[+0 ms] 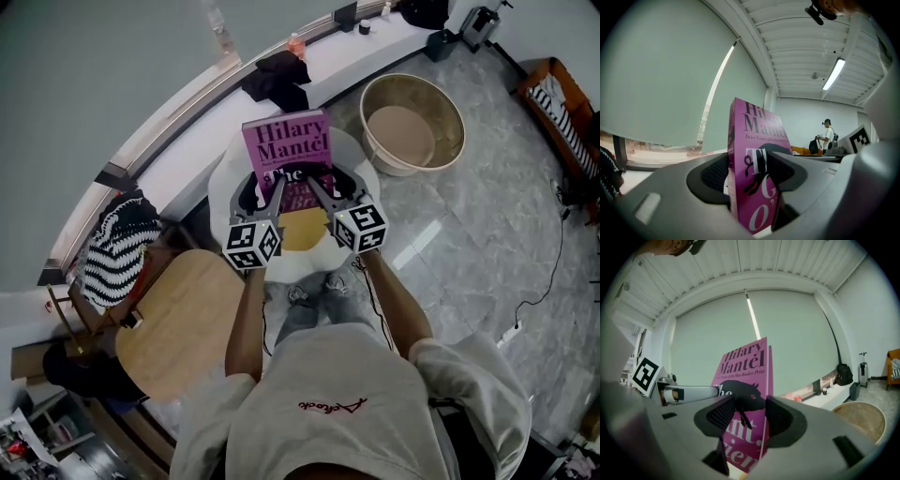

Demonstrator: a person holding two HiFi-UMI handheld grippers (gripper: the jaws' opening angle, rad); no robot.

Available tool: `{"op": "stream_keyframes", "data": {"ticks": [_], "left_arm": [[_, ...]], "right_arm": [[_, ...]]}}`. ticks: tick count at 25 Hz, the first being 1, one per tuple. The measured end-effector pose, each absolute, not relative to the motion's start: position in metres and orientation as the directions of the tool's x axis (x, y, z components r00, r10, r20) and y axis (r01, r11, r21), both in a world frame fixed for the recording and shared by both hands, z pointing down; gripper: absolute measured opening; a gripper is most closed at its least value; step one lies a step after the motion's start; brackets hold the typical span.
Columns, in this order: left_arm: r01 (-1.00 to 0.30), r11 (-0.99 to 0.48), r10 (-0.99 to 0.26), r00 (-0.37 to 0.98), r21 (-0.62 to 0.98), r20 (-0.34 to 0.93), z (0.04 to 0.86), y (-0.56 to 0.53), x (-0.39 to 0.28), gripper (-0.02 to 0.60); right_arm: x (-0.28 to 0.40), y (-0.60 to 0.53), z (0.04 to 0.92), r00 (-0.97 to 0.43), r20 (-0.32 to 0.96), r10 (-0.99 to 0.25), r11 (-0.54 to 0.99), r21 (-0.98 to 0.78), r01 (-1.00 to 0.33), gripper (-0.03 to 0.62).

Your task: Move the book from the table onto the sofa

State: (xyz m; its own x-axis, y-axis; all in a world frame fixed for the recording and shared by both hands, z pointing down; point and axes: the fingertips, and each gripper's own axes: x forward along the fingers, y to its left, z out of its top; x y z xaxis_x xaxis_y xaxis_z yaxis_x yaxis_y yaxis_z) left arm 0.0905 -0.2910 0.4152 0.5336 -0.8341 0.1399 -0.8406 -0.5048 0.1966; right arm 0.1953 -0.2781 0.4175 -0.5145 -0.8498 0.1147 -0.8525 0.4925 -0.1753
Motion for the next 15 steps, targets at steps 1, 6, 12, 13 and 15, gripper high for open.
{"op": "stream_keyframes", "data": {"ticks": [1, 6, 12, 13, 15], "left_arm": [[-0.841, -0.503, -0.834, 0.533, 0.2, 0.144, 0.418, -0.292, 0.089, 0.261], [-0.844, -0.49, -0.832, 0.527, 0.218, 0.174, 0.44, -0.295, 0.082, 0.261], [-0.852, -0.455, -0.822, 0.514, 0.259, 0.244, 0.488, -0.295, 0.076, 0.261], [-0.853, -0.448, -0.82, 0.511, 0.267, 0.256, 0.497, -0.295, 0.074, 0.259], [-0.856, -0.437, -0.815, 0.507, 0.278, 0.28, 0.516, -0.291, 0.071, 0.259]], "right_arm": [[0.194, -0.279, 0.42, -0.515, 0.121, -0.849, 0.492, -0.177, -0.852, 0.215], [0.187, -0.284, 0.441, -0.525, 0.159, -0.836, 0.496, -0.189, -0.847, 0.214], [0.181, -0.287, 0.485, -0.541, 0.23, -0.809, 0.5, -0.214, -0.839, 0.213], [0.179, -0.287, 0.494, -0.543, 0.241, -0.804, 0.5, -0.22, -0.838, 0.213], [0.176, -0.284, 0.513, -0.546, 0.265, -0.795, 0.496, -0.235, -0.836, 0.213]]}}
